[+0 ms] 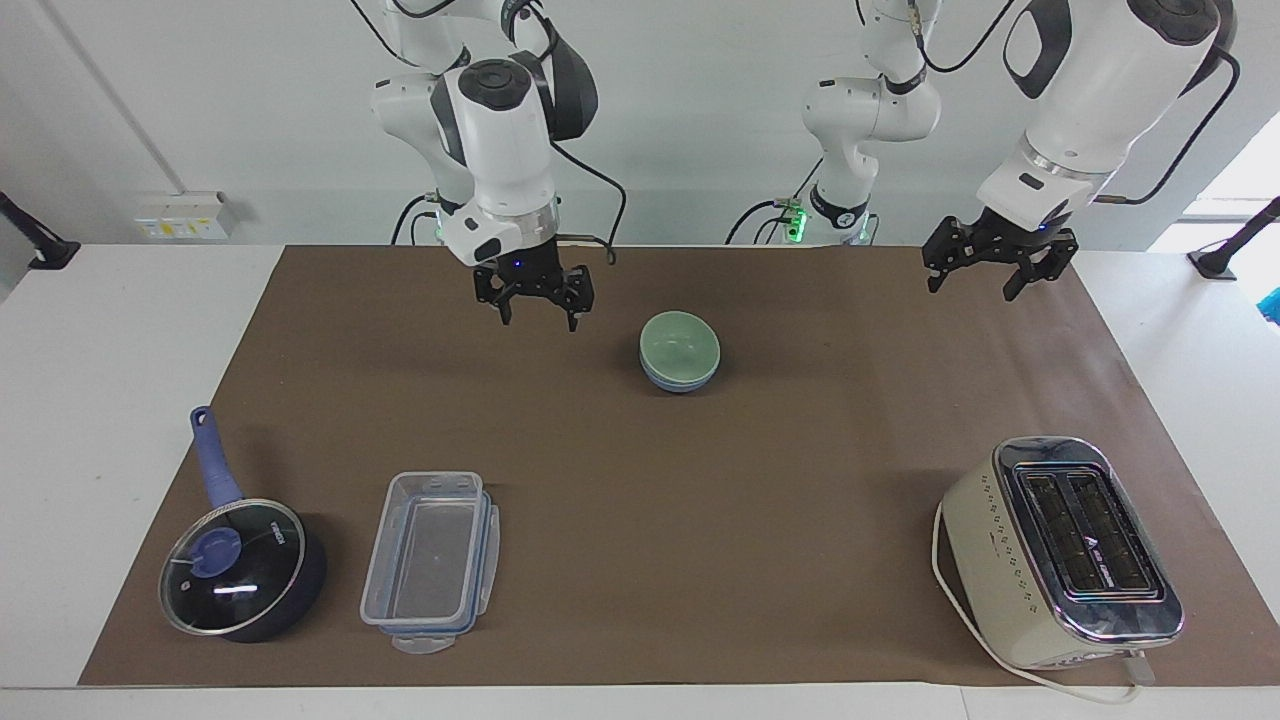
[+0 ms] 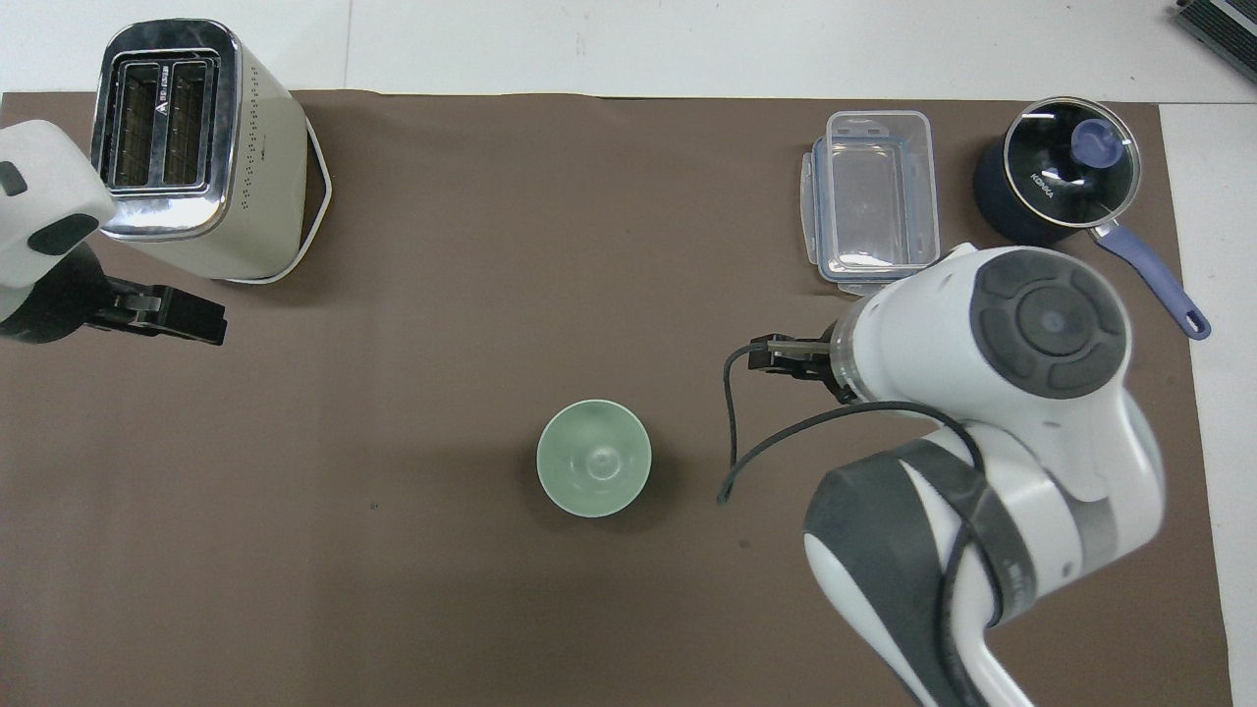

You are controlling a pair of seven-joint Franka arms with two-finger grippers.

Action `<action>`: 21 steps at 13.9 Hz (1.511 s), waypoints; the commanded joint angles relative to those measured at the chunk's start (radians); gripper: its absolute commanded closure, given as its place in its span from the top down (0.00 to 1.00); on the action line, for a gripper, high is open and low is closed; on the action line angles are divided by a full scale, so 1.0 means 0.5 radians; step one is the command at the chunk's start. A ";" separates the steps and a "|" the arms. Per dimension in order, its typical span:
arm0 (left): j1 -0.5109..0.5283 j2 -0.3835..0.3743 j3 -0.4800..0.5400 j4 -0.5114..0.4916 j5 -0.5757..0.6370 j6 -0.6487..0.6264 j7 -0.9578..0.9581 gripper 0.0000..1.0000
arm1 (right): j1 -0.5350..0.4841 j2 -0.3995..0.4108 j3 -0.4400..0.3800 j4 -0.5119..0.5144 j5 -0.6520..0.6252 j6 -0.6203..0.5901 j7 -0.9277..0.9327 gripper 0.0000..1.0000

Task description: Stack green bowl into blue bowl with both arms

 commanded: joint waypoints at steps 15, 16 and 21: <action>0.004 -0.051 -0.003 -0.061 0.003 0.045 0.000 1.00 | -0.322 -0.134 -0.267 0.540 0.021 -0.791 -0.553 1.00; 0.010 -0.051 -0.003 -0.064 0.003 0.045 0.000 1.00 | -0.319 -0.140 -0.316 0.540 0.021 -0.825 -0.556 1.00; 0.019 -0.054 -0.003 -0.067 0.003 0.042 0.021 1.00 | -0.313 -0.262 -0.495 0.458 0.054 -0.859 -0.562 1.00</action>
